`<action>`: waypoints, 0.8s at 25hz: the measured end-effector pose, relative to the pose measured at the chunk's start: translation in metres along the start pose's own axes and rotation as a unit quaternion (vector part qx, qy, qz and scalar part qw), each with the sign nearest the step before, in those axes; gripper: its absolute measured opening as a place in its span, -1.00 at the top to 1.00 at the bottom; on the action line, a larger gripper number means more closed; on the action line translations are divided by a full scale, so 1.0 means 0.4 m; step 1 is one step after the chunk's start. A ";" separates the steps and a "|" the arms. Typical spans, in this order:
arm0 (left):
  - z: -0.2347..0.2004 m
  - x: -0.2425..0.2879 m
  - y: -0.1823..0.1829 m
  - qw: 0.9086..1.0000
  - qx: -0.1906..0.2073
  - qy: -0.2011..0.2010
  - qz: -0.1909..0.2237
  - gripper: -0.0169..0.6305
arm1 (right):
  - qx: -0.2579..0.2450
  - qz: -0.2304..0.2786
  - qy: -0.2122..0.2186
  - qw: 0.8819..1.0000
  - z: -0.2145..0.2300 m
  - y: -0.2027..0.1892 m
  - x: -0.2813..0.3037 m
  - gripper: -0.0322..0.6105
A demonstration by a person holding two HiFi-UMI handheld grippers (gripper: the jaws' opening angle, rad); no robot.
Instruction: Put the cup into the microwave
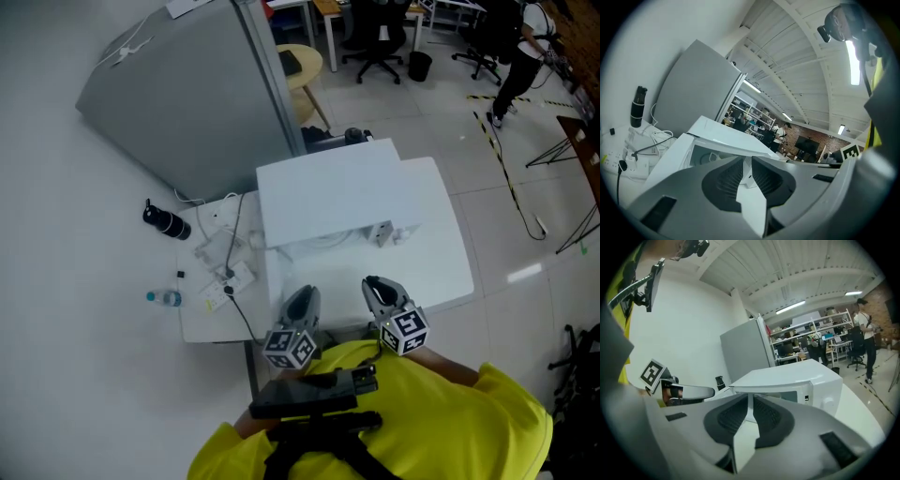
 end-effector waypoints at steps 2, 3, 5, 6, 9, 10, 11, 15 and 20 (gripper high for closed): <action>0.006 -0.008 0.011 1.000 -0.003 -0.005 0.004 0.82 | -0.001 0.007 -0.003 1.000 0.004 0.012 -0.007 0.89; 0.008 -0.011 0.013 1.000 -0.002 -0.005 0.005 0.82 | 0.001 0.010 -0.005 1.000 0.011 0.016 -0.009 0.89; 0.007 -0.014 0.010 1.000 0.000 -0.003 0.003 0.82 | 0.007 0.011 -0.012 1.000 0.026 0.016 -0.010 0.89; 0.006 -0.014 0.008 1.000 0.000 -0.001 0.003 0.82 | 0.010 0.011 -0.015 1.000 0.031 0.012 -0.012 0.89; 0.007 -0.006 0.007 1.000 0.004 0.002 0.005 0.82 | 0.016 0.011 -0.017 1.000 0.035 0.001 -0.020 0.89; 0.008 -0.002 0.009 1.000 0.005 0.001 0.007 0.82 | 0.016 0.012 -0.018 1.000 0.036 0.001 -0.022 0.89; 0.011 0.001 0.011 1.000 0.007 0.000 0.007 0.82 | 0.015 0.013 -0.020 1.000 0.038 0.003 -0.025 0.89; 0.021 0.014 0.012 1.000 0.015 -0.003 0.003 0.82 | 0.022 0.026 -0.035 0.999 0.063 0.017 -0.036 0.89; 0.020 0.018 0.015 1.000 0.016 -0.001 0.003 0.82 | 0.021 0.028 -0.033 0.999 0.059 0.015 -0.035 0.89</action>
Point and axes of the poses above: the fingertips, and each gripper's own axes: x forward along the fingers, z to its right, y out of its top, the point moved 3 cm from there along -x, backward along the fingers, and after that the axes turned 5 degrees about x, right-handed, at the moved point
